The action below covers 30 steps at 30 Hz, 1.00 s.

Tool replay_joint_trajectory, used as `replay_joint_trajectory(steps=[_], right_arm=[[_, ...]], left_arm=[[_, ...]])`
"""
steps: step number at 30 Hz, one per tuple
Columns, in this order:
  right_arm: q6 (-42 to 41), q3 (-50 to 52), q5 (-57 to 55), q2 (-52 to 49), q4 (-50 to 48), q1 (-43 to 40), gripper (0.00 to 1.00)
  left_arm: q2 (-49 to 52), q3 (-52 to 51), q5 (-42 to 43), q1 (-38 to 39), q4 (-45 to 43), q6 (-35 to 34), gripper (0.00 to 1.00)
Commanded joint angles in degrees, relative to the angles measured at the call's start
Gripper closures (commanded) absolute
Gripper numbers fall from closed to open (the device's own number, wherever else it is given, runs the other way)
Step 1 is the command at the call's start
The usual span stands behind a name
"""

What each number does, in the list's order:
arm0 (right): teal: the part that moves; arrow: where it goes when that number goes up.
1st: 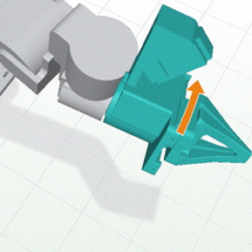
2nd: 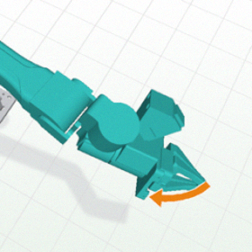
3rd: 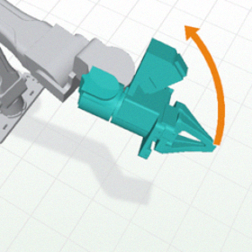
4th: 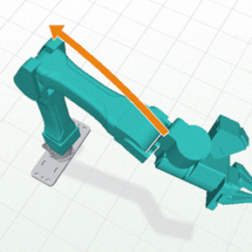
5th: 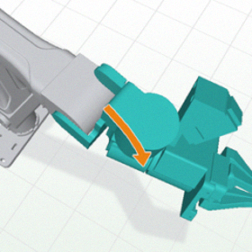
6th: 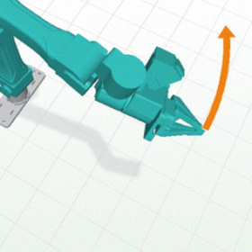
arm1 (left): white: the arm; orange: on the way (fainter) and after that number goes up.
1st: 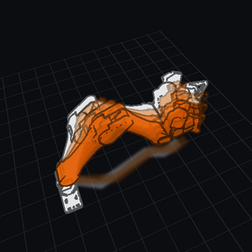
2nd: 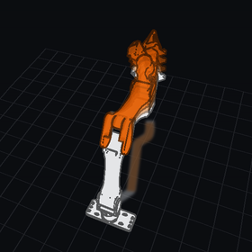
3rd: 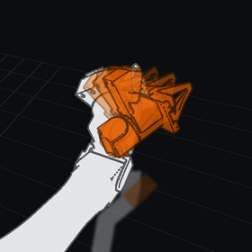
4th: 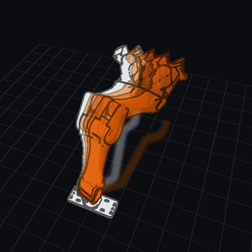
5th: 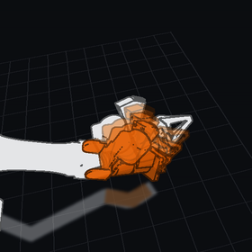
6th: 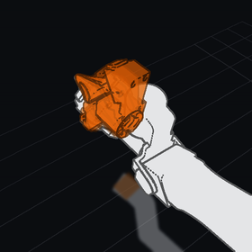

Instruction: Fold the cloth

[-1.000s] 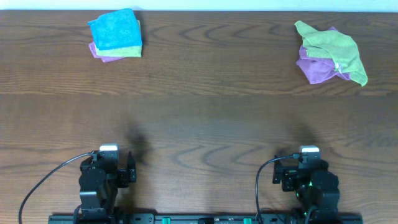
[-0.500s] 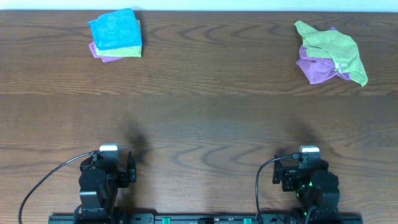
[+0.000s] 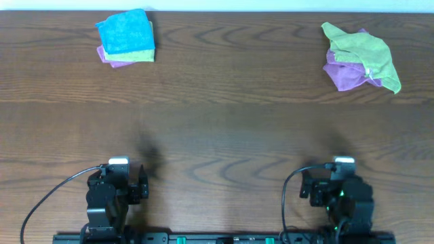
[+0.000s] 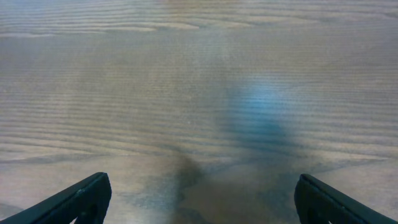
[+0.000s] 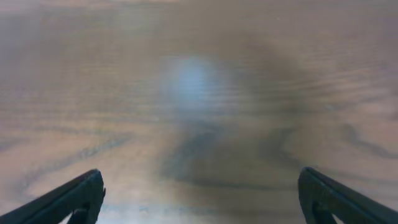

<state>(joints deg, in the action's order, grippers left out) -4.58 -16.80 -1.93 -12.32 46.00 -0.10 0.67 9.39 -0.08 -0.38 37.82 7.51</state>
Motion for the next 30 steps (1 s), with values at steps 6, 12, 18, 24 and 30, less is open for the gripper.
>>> replay_joint_trajectory(steps=[6, 12, 18, 24, 30], right_arm=[[-4.63, -31.52, -1.29, -34.18, 3.34, -8.04, 0.01], [-6.99, -53.55, -1.27, -57.66, 8.37, -9.44, 0.01], [-7.78, -68.57, -1.29, -77.09, 9.31, -12.22, 0.01], [-8.39, -76.04, -1.64, -87.80, 1.92, -13.86, 0.01], [-7.39, -76.02, -5.92, -90.36, -5.64, -14.08, 0.01]], left_arm=[[-0.46, -0.39, -0.50, -0.35, 0.70, -0.44, 0.05], [-0.46, -0.39, -0.50, -0.35, 0.70, -0.44, 0.05], [-0.46, -0.39, -0.50, -0.35, 0.70, -0.44, 0.05], [-0.46, -0.39, -0.50, -0.35, 0.70, -0.44, 0.05], [-0.46, -0.39, -0.50, -0.35, 0.70, -0.44, 0.05]])
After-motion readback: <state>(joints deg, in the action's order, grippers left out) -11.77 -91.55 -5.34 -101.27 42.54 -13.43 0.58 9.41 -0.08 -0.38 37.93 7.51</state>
